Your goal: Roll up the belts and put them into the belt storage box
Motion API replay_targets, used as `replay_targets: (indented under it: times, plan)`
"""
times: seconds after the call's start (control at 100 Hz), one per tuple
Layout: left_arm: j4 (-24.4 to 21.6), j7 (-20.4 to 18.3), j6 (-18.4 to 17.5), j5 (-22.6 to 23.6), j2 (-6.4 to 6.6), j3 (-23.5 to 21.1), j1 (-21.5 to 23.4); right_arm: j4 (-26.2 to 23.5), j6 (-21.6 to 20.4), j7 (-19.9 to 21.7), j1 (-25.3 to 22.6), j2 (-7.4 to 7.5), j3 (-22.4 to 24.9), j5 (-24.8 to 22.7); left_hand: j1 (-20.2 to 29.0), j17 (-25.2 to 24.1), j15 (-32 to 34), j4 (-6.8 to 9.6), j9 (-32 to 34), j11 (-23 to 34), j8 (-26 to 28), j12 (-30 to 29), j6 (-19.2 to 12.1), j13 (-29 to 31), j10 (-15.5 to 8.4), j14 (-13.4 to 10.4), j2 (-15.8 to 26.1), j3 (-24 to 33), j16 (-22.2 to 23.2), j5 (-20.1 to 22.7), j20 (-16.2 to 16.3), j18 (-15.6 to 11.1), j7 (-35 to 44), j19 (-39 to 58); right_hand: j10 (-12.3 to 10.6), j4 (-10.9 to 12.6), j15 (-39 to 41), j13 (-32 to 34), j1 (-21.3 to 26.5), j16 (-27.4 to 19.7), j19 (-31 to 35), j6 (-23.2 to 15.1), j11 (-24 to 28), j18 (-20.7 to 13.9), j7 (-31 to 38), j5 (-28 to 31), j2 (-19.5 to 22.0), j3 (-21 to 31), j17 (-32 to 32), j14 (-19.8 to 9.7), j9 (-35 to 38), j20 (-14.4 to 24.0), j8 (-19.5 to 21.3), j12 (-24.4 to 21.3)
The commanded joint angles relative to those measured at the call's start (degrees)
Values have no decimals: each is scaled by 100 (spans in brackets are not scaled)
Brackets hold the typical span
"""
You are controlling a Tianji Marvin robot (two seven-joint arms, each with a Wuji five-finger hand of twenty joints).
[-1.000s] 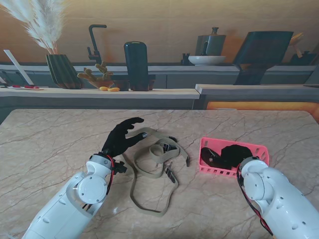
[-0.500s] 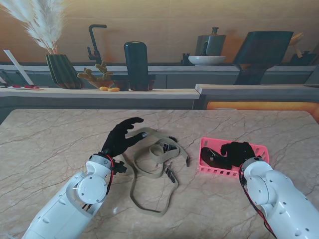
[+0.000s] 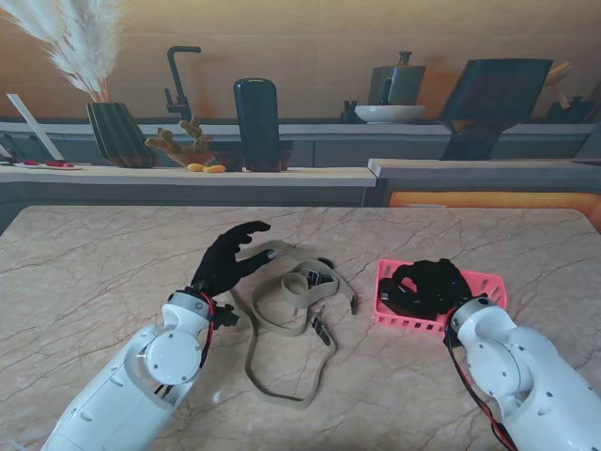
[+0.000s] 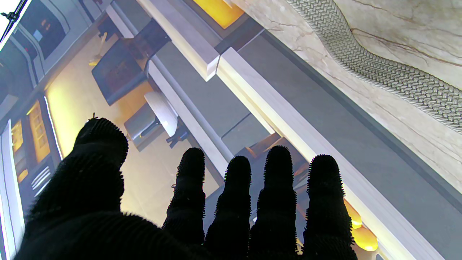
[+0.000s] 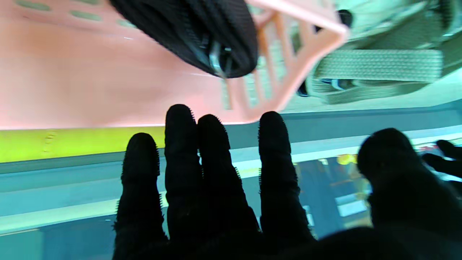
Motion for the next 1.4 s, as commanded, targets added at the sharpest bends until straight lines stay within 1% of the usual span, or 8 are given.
replay_targets:
  times: [0.0,0.19,0.25,0.57,0.75,1.04,1.17,1.39]
  plan:
    - [-17,-3,10,-5,-23,-5,45,-196,-121,47,-85,-24,-65,16,107,-67,-50,205,-25,-150,71,-10,-95,-173,17,-102,216,-139,-29,38,90,-11,-167,-84,-78,186,-118,-174,144,-83,-127,-273,-101,-80,170,-151,-394,86,-70,-134,-125,-55,83,-38]
    - [-23,-1,2,-3,-21,-17,59,-347,-875,66,-144,26,-168,-125,107,-72,-48,204,-13,-151,71,-11,-106,-167,26,-97,213,-148,-28,45,91,2,-166,-86,-313,1,-364,-116,117,-140,-372,-874,-245,-246,545,-486,-1457,1866,121,-363,-164,55,-6,7]
    - [-27,4,1,-1,-21,-21,64,-416,-1090,199,-158,65,-198,-252,112,-71,-47,205,-12,-151,71,-10,-100,-162,20,-98,221,-147,-27,46,91,-5,-167,-86,-395,-67,-467,-145,194,-181,-434,-883,-325,-310,555,-574,-1609,2057,134,-457,-241,57,-38,-15]
    - [-34,5,-10,7,-18,-32,79,-217,-1894,272,107,201,-583,-880,110,-74,-42,206,6,-153,69,-10,-100,-147,24,-96,219,-160,-22,55,98,4,-171,-85,-637,-189,-666,27,428,-251,-569,-954,-362,-478,562,-1075,-2023,1844,377,-664,-215,75,-124,8]
    - [-35,6,-5,5,-19,-35,82,79,-1673,-65,346,204,-1000,-1079,114,-79,-41,206,2,-159,69,-10,-107,-146,26,-87,224,-164,-19,54,102,14,-173,-86,-496,-82,-637,-11,-42,-221,-583,125,-293,-420,218,-973,-1883,608,350,-584,-271,148,-438,31]
    - [-41,10,-6,5,-19,-45,93,238,-1650,308,804,280,-1472,-1277,116,-80,-45,206,3,-159,70,-10,-106,-149,16,-84,226,-175,-18,54,106,6,-174,-87,-349,-103,-951,-380,-849,-382,-819,715,-515,-320,-483,-1072,-1912,1064,47,-536,-699,102,-521,-48]
    - [-44,12,-8,9,-18,-52,95,278,-1592,697,1032,302,-1709,-1155,116,-83,-45,206,-3,-162,69,-11,-102,-150,17,-92,231,-179,-17,51,107,12,-177,-89,-245,-134,-1129,-566,-933,-441,-976,911,-650,-321,-774,-1242,-1911,1115,-102,-475,-967,90,-504,-62]
    - [-56,17,-6,10,-17,-66,104,494,-1220,731,1371,282,-2246,-971,120,-81,-47,207,4,-159,70,-9,-109,-150,14,-91,238,-188,-17,51,110,4,-178,-89,-23,-164,-1529,-651,-893,-677,-1313,1239,-726,-317,-1349,-1547,-1905,1069,-129,-299,-1378,26,-363,-114]
